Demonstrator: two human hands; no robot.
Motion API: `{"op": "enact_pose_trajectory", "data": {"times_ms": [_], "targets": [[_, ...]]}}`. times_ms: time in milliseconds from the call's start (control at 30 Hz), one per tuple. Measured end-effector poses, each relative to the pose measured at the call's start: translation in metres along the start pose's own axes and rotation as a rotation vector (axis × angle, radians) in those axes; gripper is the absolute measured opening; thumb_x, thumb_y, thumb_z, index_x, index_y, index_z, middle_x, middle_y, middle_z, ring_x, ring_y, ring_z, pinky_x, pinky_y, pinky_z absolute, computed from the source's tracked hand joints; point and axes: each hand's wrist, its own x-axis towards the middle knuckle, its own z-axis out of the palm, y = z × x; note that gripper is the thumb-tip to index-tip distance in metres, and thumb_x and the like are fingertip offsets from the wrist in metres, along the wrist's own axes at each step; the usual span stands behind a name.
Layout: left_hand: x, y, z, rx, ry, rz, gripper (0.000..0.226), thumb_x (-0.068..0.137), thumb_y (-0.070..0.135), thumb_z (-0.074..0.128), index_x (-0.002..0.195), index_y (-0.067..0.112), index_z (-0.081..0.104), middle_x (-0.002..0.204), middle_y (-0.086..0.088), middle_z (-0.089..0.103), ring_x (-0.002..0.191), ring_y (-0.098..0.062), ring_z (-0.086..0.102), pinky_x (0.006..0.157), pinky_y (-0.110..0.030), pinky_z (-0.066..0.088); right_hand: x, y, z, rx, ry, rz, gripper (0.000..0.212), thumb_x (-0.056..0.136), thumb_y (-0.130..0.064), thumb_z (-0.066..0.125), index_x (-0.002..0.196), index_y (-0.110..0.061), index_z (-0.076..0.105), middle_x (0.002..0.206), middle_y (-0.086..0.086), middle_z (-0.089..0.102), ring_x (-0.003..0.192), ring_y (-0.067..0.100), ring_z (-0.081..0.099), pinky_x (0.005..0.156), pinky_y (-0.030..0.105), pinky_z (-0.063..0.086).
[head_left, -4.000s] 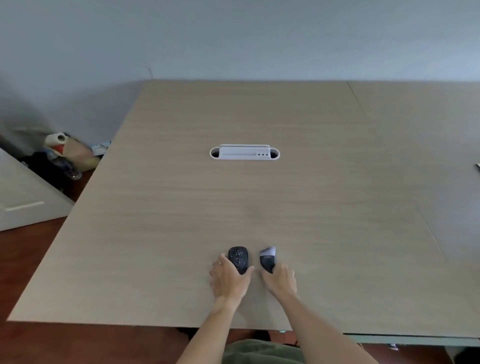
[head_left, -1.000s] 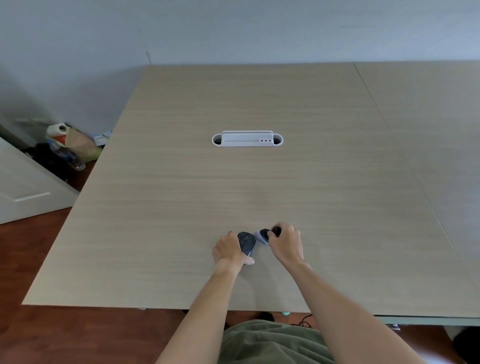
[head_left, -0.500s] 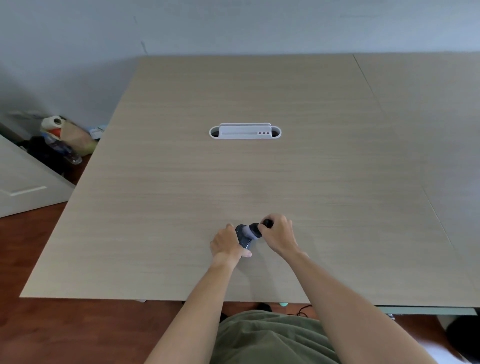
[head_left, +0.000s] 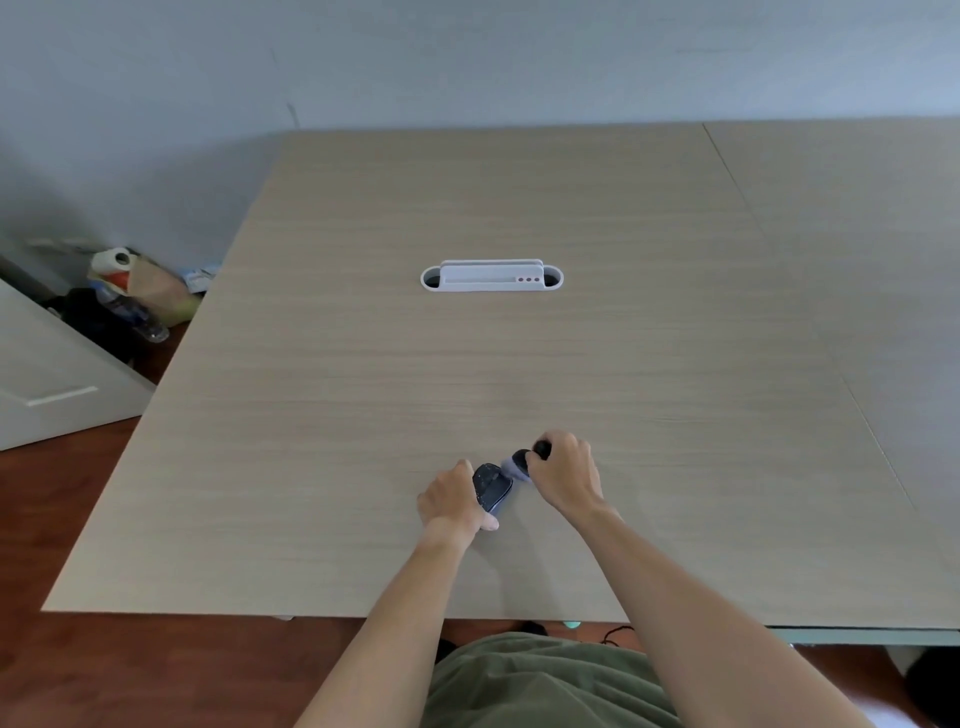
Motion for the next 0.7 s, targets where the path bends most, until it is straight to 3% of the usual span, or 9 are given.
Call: {"op": "enact_pose_trajectory", "data": {"times_ms": [133,233,367,467,533,600,700], "targets": [[0.002,-0.002,0.000,0.006,-0.012,0.003,0.062,0.057,0.028,0.086,0.106,0.017,0.050,0.101,-0.001,0.064,0.094,-0.025,0.063,0.072,-0.031,0.044,-0.003,-0.001,0.000,0.021,-0.127,-0.027,0.009,0.076,-0.010,0.062,0.075,-0.004,0.068,0.074,0.011,0.068,0.069,0.028,0.061,0.054,0.032,0.045],[0.002,-0.001,0.000,0.024,-0.014,0.013,0.061,0.058,0.027,0.087,0.106,0.018,0.050,0.103,0.000,0.063,0.094,-0.024,0.062,0.071,-0.031,0.043,-0.005,0.002,-0.001,-0.060,-0.055,0.039,0.012,0.078,-0.013,0.059,0.078,-0.003,0.065,0.075,0.010,0.065,0.069,0.032,0.061,0.054,0.031,0.042],[0.005,-0.001,0.003,0.075,-0.005,0.038,0.065,0.058,0.026,0.086,0.113,0.020,0.051,0.110,0.001,0.062,0.102,-0.023,0.061,0.076,-0.032,0.044,-0.008,-0.003,0.003,0.110,-0.042,0.011,0.010,0.075,-0.010,0.060,0.071,-0.002,0.065,0.069,0.012,0.066,0.063,0.023,0.053,0.053,0.033,0.042],[0.007,0.000,0.005,0.114,0.003,0.049,0.065,0.057,0.026,0.087,0.113,0.021,0.052,0.108,0.001,0.064,0.102,-0.024,0.061,0.078,-0.033,0.046,-0.011,-0.004,0.004,0.013,-0.079,0.014,0.009,0.077,-0.012,0.060,0.076,-0.006,0.066,0.075,0.009,0.067,0.065,0.025,0.056,0.050,0.028,0.037],[0.008,0.001,0.005,0.119,-0.003,0.051,0.066,0.057,0.027,0.087,0.114,0.022,0.052,0.107,0.001,0.064,0.101,-0.023,0.061,0.078,-0.033,0.047,-0.009,-0.002,0.003,-0.030,-0.019,0.056,0.010,0.079,-0.010,0.056,0.080,-0.003,0.064,0.077,0.011,0.066,0.065,0.029,0.055,0.050,0.028,0.035],[0.009,0.000,0.006,0.120,-0.002,0.051,0.067,0.058,0.027,0.087,0.115,0.022,0.052,0.108,0.001,0.064,0.101,-0.023,0.061,0.079,-0.034,0.048,-0.008,-0.002,0.004,0.011,0.016,0.051,0.012,0.078,-0.009,0.055,0.078,-0.001,0.063,0.076,0.014,0.066,0.067,0.035,0.057,0.052,0.030,0.037],[0.009,-0.001,0.007,0.125,0.004,0.056,0.068,0.058,0.028,0.087,0.115,0.022,0.052,0.110,0.001,0.064,0.104,-0.023,0.060,0.080,-0.034,0.047,-0.011,-0.005,0.004,0.036,-0.054,0.019,0.013,0.074,-0.011,0.058,0.075,0.000,0.065,0.075,0.015,0.067,0.073,0.037,0.062,0.054,0.035,0.046]]}}
